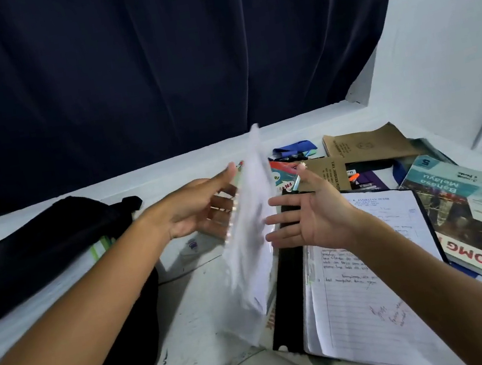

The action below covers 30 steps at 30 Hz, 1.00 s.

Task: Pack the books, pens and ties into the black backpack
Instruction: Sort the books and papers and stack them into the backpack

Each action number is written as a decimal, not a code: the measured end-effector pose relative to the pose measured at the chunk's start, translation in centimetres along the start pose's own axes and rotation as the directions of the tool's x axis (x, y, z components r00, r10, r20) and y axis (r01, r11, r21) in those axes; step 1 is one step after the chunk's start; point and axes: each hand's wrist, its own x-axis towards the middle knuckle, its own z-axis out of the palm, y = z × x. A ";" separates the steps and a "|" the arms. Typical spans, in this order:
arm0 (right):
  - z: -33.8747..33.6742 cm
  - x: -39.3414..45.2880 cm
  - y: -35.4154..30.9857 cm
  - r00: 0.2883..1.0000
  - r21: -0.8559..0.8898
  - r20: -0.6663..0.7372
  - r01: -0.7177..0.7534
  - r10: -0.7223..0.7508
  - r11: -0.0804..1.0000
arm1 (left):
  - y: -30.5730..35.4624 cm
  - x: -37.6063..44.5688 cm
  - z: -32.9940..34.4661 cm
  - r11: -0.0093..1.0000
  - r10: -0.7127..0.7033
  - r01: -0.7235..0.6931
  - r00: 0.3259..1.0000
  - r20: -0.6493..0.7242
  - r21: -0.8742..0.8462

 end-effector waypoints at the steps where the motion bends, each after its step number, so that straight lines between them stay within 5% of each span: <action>1: -0.2 -0.5 -0.2 1.000 0.041 0.023 -0.002 0.001 0.999 | 0.3 -0.1 1.2 0.999 -0.009 0.011 0.999 0.037 -0.036; 7: -4.1 -4.3 -0.6 0.996 0.189 0.057 0.054 -0.066 0.981 | -1.5 2.6 6.0 0.992 -0.002 0.024 0.986 0.165 -0.127; 9: -5.7 -5.7 -0.4 0.994 0.231 0.043 0.092 -0.105 0.969 | -2.8 4.0 7.7 0.998 0.017 -0.011 0.996 0.082 -0.065; 14: -11.1 -7.2 0.9 0.991 0.053 -0.123 0.064 -0.057 0.997 | -7.7 8.6 10.4 0.844 0.227 -0.047 0.934 -0.278 0.534; 18: -14.0 -8.0 1.1 0.933 -0.053 -0.341 0.103 -0.115 0.993 | -8.9 9.2 11.6 0.855 0.173 0.062 0.902 -0.395 0.515; 20: -15.3 -8.1 1.1 0.840 -0.219 -0.511 0.078 -0.182 0.973 | -9.0 9.2 12.3 0.858 0.164 0.061 0.909 -0.384 0.510; 24: -16.7 -7.5 1.8 0.627 -0.619 -0.693 -0.263 -0.356 0.740 | -9.1 9.4 13.3 0.853 0.174 0.043 0.916 -0.361 0.520; 27: -17.2 -7.1 2.7 0.598 -0.755 -0.647 -0.411 -0.474 0.511 | -8.8 9.1 13.8 0.859 0.137 0.074 0.921 -0.365 0.507; 30: -17.3 -7.2 2.8 0.608 -0.780 -0.619 -0.403 -0.496 0.479 | -8.5 9.0 14.2 0.898 0.065 0.096 0.937 -0.345 0.429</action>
